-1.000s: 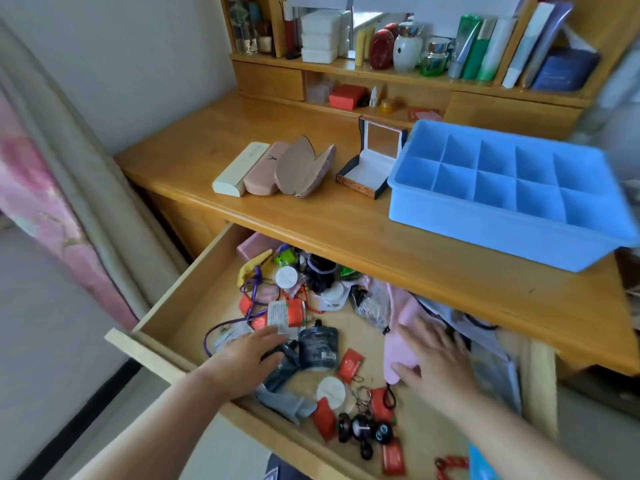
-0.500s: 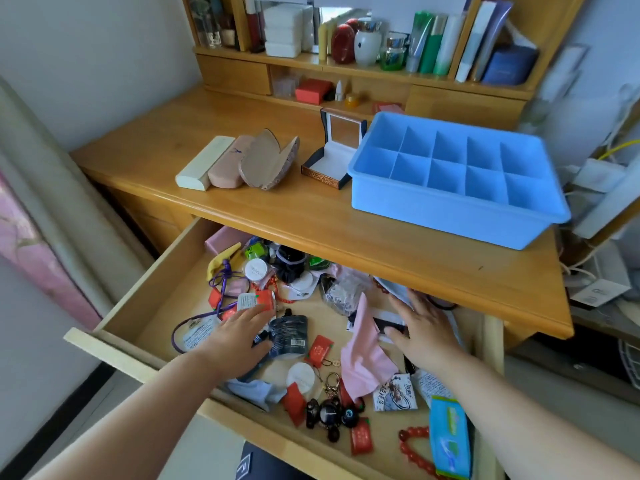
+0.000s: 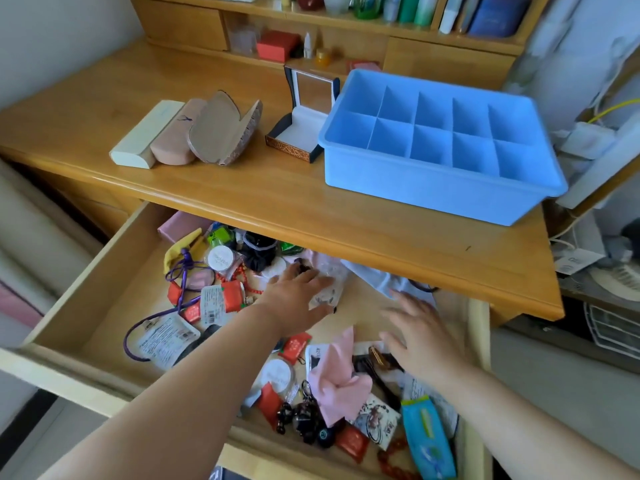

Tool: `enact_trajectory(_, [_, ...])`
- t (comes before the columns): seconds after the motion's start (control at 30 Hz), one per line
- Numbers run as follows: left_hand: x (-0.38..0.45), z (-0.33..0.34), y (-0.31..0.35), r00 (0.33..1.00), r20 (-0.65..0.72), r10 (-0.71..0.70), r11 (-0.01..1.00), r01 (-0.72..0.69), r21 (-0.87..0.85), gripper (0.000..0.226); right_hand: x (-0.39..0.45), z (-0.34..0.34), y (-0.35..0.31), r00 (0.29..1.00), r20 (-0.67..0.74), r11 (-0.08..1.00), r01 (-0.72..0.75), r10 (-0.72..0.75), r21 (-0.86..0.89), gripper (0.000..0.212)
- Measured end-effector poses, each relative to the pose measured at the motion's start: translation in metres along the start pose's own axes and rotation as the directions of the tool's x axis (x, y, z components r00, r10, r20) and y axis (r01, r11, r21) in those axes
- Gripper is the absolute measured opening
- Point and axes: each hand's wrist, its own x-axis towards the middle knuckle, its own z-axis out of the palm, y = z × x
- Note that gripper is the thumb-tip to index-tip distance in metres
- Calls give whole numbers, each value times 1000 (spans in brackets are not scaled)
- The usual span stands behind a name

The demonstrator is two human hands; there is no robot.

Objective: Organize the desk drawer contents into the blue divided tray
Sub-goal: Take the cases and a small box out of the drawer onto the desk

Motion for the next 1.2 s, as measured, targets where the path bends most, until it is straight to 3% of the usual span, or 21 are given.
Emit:
enact_trajectory(0.13, [-31, 10, -2, 997, 39, 69, 997, -70, 27, 55, 37, -3, 12, 975, 44, 973, -215, 219, -84, 62])
enact_trajectory(0.23, [-59, 15, -10, 986, 1, 164, 985, -164, 53, 49, 47, 7, 13, 954, 101, 957, -275, 284, -97, 66])
enact_trajectory(0.3, [-66, 12, -20, 984, -81, 159, 987, -159, 9, 47, 41, 15, 12, 962, 125, 968, -232, 242, -95, 64])
enact_trajectory(0.43, [-62, 6, -53, 968, -198, -153, 987, 158, 10, 63, 11, 24, 7, 984, 177, 1000, -12, 16, -20, 53])
enact_trajectory(0.57, [-55, 7, -81, 942, -85, -326, 945, 326, -16, 68, -17, 14, -7, 947, 211, 952, 190, -242, 240, 35])
enact_trajectory(0.63, [-59, 8, -85, 955, 5, -297, 955, 297, -3, 64, -25, 5, -13, 961, 157, 943, 179, -229, 279, 29])
enact_trajectory(0.7, [-67, 7, -81, 968, 61, -245, 970, 245, 3, 57, -30, 0, -16, 988, -34, 957, 157, -153, 244, 22])
enact_trajectory(0.77, [-82, 4, -75, 977, 57, -207, 978, 207, 8, 55, -38, -5, -26, 992, -105, 950, 99, -71, 297, 16])
enact_trajectory(0.87, [-116, -6, -76, 976, -142, -164, 984, 151, -92, 50, -54, -6, -52, 990, 108, 904, 34, -88, 427, 11])
enact_trajectory(0.9, [-130, -9, -80, 976, -150, -160, 977, 135, -163, 47, -60, -4, -61, 969, 210, 890, 19, -128, 455, 11])
enact_trajectory(0.97, [-164, -13, -84, 985, 18, -171, 951, 170, -260, 50, -69, 0, -77, 894, 387, 870, 8, -227, 493, 14])
enact_trajectory(1.03, [-191, -13, -83, 972, 175, -156, 959, 191, -208, 68, -77, 4, -86, 824, 494, 859, -17, -278, 512, 22])
enact_trajectory(1.1, [-202, -10, -85, 978, 171, -119, 985, 138, -107, 84, -80, 3, -91, 806, 530, 854, -61, -263, 517, 28])
enact_trajectory(1.2, [-208, -12, -83, 983, 128, -134, 988, 142, -57, 89, -84, 0, -96, 799, 551, 849, -102, -241, 519, 29])
